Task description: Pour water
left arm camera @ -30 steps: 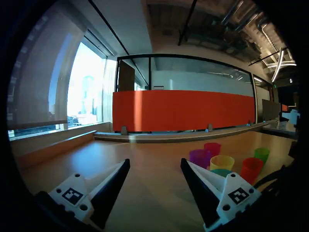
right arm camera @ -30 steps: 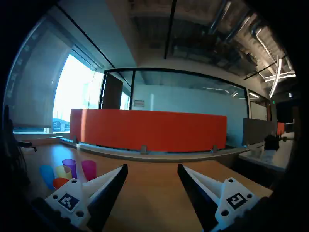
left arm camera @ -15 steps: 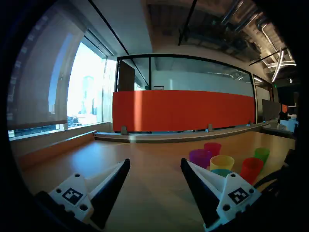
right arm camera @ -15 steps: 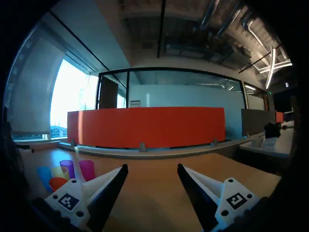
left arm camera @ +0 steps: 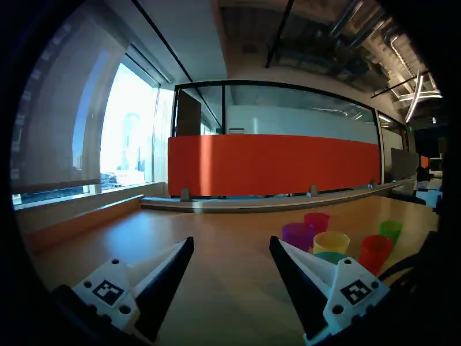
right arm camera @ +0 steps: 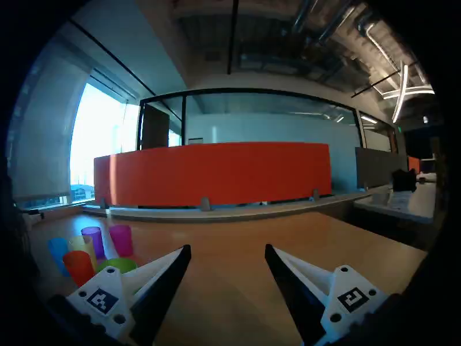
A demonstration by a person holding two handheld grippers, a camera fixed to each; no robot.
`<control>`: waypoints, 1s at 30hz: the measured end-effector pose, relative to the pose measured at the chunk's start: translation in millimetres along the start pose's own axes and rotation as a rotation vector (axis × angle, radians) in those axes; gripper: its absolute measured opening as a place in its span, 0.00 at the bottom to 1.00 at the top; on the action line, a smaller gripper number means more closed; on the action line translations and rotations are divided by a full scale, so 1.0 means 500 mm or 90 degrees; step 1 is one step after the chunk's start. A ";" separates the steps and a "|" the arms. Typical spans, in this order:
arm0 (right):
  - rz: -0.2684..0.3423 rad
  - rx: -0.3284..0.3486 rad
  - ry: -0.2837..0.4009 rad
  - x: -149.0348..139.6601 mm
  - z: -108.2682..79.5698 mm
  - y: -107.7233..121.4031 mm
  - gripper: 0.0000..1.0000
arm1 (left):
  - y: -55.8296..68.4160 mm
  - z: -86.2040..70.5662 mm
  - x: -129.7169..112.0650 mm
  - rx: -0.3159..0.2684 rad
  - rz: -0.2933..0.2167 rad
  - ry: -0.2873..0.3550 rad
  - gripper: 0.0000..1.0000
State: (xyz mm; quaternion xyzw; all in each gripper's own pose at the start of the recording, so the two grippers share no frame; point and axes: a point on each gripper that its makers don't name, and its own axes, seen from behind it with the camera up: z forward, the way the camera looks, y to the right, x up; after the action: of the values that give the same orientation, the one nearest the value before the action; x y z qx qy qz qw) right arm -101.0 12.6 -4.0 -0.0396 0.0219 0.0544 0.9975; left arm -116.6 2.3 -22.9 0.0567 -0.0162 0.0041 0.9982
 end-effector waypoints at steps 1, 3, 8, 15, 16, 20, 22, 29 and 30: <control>-0.002 0.001 0.002 0.001 0.000 -0.002 0.99 | 0.000 0.000 0.000 0.000 0.000 0.000 0.98; -0.006 0.003 0.003 0.002 0.000 -0.005 0.99 | 0.000 0.000 0.000 0.000 0.000 0.000 0.97; -0.018 0.006 -0.001 -0.001 0.006 -0.007 0.99 | 0.000 -0.001 -0.001 0.000 0.000 0.000 0.97; -0.027 0.011 -0.001 -0.003 0.008 -0.011 0.99 | 0.000 -0.001 -0.001 0.000 0.000 0.000 0.97; -0.027 0.011 -0.001 -0.002 0.008 -0.011 0.99 | 0.000 -0.002 -0.001 0.000 0.000 0.000 0.97; -0.027 0.011 -0.001 -0.002 0.008 -0.012 0.99 | 0.000 -0.002 -0.001 0.000 0.000 0.000 0.97; -0.027 0.010 -0.001 -0.003 0.008 -0.012 0.99 | 0.000 -0.001 -0.001 0.000 0.000 0.000 0.97; -0.027 0.011 -0.003 -0.004 0.008 -0.014 0.99 | -0.001 -0.001 -0.001 0.000 0.000 0.000 0.97; -0.027 0.011 -0.003 -0.003 0.008 -0.014 0.99 | -0.001 -0.001 -0.001 0.000 0.000 0.000 0.98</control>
State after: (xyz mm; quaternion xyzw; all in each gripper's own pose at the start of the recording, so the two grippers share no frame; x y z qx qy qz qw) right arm -101.8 5.8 0.7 -0.0310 0.0193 0.0334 0.9988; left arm -117.0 2.1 -23.7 0.0568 -0.0162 0.0042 0.9982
